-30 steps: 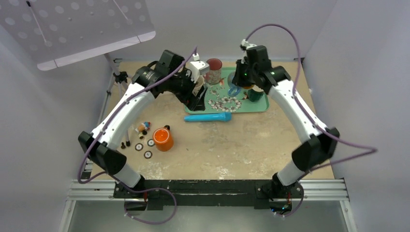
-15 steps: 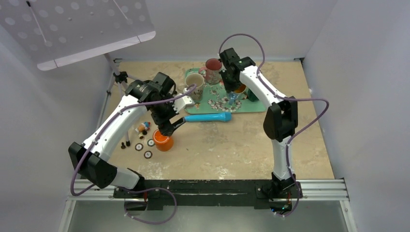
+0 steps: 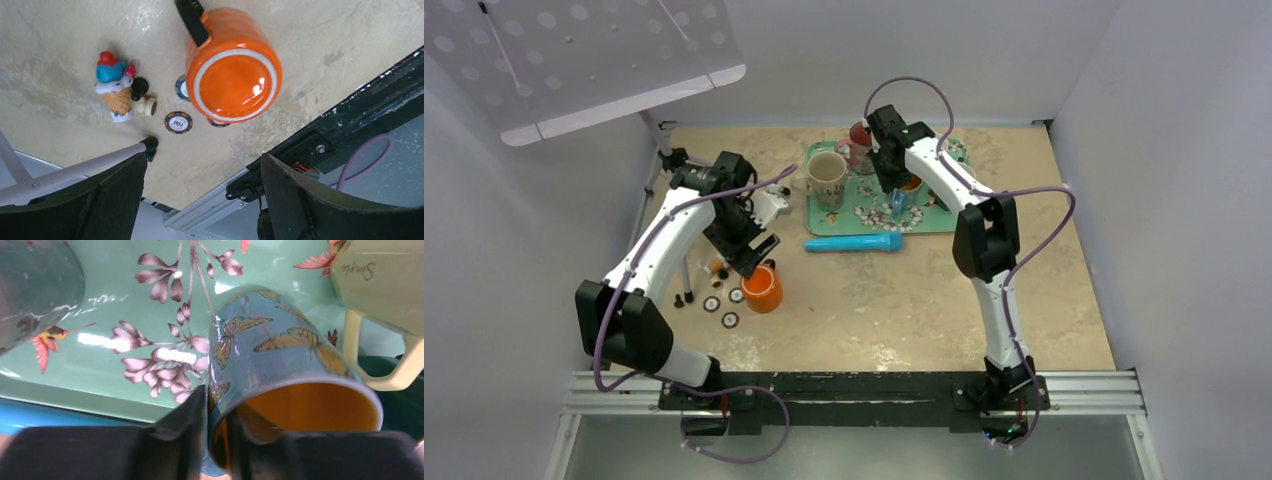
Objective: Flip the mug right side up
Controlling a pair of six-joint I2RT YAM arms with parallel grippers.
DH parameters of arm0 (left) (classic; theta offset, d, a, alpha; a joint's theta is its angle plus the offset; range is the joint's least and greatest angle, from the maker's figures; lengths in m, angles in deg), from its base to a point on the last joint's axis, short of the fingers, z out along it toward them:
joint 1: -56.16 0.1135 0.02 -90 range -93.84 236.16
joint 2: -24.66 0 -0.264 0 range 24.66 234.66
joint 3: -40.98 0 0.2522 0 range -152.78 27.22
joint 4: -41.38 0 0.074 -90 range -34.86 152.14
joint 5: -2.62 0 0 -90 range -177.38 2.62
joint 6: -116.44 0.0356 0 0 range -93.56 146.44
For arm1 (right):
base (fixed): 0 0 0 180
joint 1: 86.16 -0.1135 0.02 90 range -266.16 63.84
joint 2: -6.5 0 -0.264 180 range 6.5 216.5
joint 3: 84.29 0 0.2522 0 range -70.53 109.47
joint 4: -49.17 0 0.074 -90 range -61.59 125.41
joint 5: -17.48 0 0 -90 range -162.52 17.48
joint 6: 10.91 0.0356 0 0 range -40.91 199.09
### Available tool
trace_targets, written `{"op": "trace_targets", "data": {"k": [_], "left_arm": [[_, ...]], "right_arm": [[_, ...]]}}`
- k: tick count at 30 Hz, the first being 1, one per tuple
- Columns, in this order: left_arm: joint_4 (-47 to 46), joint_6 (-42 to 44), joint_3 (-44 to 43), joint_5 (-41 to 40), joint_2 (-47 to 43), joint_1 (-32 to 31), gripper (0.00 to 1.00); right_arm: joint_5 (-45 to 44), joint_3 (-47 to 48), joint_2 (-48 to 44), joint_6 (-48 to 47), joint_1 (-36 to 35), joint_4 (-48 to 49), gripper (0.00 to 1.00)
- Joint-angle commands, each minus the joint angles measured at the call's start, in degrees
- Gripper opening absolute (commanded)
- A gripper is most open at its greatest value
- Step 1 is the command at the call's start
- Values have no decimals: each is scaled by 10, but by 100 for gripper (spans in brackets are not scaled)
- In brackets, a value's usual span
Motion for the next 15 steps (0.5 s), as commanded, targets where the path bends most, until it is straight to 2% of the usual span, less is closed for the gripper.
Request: {"op": "trace_targets", "data": {"k": [1, 3, 6, 11, 15], "left_arm": [[-4, 26, 18, -14, -12, 31, 85], [-3, 39, 34, -27, -18, 36, 79], [-7, 55, 53, -41, -23, 53, 72], [-53, 81, 97, -89, -18, 71, 67], [-133, 92, 150, -128, 5, 74, 64]], "right_arm": [[-27, 34, 3, -9, 3, 23, 35], [-25, 38, -6, -8, 3, 19, 44], [-22, 38, -37, -5, 2, 21, 51], [-24, 41, -97, 10, 2, 20, 53], [-1, -25, -186, 23, 2, 59, 53]]}}
